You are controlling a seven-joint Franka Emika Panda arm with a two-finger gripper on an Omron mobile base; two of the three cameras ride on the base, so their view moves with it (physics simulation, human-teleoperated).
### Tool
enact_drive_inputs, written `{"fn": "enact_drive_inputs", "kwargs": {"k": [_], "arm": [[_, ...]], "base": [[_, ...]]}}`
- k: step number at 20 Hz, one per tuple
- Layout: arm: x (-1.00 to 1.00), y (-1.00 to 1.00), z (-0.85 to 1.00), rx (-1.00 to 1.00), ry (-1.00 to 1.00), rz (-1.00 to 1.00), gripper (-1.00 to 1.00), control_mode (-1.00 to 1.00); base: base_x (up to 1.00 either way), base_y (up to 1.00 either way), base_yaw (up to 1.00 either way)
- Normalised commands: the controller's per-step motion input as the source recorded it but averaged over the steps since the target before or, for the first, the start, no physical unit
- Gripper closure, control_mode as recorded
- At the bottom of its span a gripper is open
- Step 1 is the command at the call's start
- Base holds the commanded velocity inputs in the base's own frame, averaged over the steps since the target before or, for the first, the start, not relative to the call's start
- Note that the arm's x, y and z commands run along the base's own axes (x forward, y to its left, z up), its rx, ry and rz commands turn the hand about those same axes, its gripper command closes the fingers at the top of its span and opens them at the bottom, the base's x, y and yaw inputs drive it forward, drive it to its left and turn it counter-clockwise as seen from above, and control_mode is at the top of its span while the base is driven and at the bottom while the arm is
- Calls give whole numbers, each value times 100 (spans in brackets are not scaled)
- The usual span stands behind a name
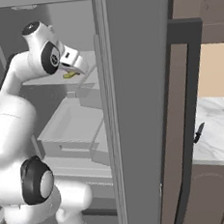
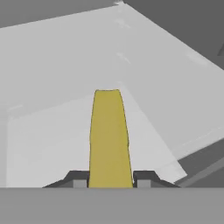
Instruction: Retrieve the butter from the fridge and place it on a plate on the dining table. Then retrieve the butter knife by the fridge and place it near the plate.
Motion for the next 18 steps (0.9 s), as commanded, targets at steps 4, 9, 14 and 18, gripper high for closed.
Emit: {"fn": "enact_drive_inputs", "kwargs": {"k": [4, 9, 14, 18], "arm": [[-96, 0, 0, 0, -9, 6, 100, -100], [-83, 0, 0, 2, 3, 15, 100, -100], [-80, 0, 0, 0, 9, 23, 100, -100], [-79, 0, 0, 0, 9, 24, 100, -100]], "base": [[0, 0, 0], [0, 0, 0], [0, 0, 0], [0, 0, 0]]}}
